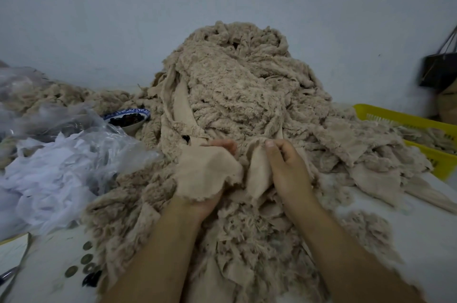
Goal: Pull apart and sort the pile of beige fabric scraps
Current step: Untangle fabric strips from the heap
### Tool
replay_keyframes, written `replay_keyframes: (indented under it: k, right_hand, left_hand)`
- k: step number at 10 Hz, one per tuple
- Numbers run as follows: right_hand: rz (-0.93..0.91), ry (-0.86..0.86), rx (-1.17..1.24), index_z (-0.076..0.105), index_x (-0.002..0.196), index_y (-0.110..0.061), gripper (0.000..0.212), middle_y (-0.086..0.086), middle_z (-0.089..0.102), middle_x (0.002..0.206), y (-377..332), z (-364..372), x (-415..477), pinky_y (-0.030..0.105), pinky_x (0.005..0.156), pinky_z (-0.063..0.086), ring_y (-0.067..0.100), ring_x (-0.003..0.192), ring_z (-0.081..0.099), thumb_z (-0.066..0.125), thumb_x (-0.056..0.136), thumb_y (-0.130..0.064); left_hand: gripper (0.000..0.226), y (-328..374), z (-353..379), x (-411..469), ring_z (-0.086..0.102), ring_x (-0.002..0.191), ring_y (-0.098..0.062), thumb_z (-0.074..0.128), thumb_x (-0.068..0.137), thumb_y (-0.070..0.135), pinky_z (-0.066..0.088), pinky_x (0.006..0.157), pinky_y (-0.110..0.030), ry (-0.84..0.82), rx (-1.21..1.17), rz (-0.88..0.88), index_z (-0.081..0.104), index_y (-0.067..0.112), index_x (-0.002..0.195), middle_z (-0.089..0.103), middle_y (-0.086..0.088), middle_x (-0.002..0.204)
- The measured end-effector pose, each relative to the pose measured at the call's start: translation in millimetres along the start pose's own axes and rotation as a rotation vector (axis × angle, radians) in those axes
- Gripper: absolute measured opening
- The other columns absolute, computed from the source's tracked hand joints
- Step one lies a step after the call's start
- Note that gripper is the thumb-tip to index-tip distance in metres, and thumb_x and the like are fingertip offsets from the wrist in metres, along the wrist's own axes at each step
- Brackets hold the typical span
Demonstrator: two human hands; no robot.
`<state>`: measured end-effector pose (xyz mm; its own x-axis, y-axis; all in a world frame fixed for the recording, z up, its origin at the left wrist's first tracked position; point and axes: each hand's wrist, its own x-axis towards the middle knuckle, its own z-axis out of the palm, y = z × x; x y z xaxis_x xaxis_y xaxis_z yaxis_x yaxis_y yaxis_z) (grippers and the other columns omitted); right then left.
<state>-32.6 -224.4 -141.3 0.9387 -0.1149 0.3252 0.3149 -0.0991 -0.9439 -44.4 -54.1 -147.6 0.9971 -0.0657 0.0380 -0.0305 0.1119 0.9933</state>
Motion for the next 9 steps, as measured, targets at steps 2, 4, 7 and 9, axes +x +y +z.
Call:
replay_keyframes:
  k: [2, 4, 7, 9]
  right_hand:
    - [0.062, -0.091, 0.210, 0.068, 0.094, -0.034, 0.014, -0.018, 0.074, 0.093, -9, -2, -2, 0.014, 0.068, 0.052, 0.000, 0.088, 0.069, 0.056, 0.099, -0.038]
    - [-0.026, -0.347, 0.066, 0.057, 0.097, -0.065, 0.025, -0.031, 0.066, 0.106, -16, 5, -16, 0.009, 0.072, 0.050, -0.010, 0.098, 0.063, 0.061, 0.075, -0.076]
    - [0.122, -0.361, 0.027, 0.067, 0.096, -0.051, 0.012, -0.026, 0.072, 0.101, -2, 3, -9, 0.015, 0.077, 0.053, -0.001, 0.097, 0.067, 0.060, 0.096, -0.041]
    - [0.147, -0.022, 0.901, 0.047, 0.144, -0.024, 0.079, -0.005, 0.067, 0.126, -13, -32, 19, 0.031, 0.094, 0.050, 0.013, 0.111, 0.067, 0.057, 0.080, -0.070]
  left_hand:
    - [0.010, 11, 27, -11, 0.074, 0.089, -0.015, 0.064, 0.095, 0.021, 0.059, 0.070, -0.025, -0.032, -0.075, 0.059, 0.074, 0.021, 0.092, 0.077, -0.004, 0.098]
    - [0.020, 14, 23, -8, 0.063, 0.068, -0.014, 0.060, 0.096, 0.018, 0.052, 0.066, -0.034, 0.321, 0.207, 0.216, 0.071, 0.033, 0.087, 0.073, 0.004, 0.078]
    - [0.022, 9, 22, -5, 0.066, 0.105, -0.001, 0.050, 0.103, 0.036, 0.055, 0.081, -0.019, 0.195, -0.046, 0.307, 0.070, 0.037, 0.110, 0.072, 0.017, 0.109]
    - [0.024, 0, 22, -4, 0.067, 0.100, -0.001, 0.051, 0.095, 0.060, 0.051, 0.068, -0.010, 0.086, 0.181, 0.177, 0.065, 0.048, 0.110, 0.071, 0.018, 0.113]
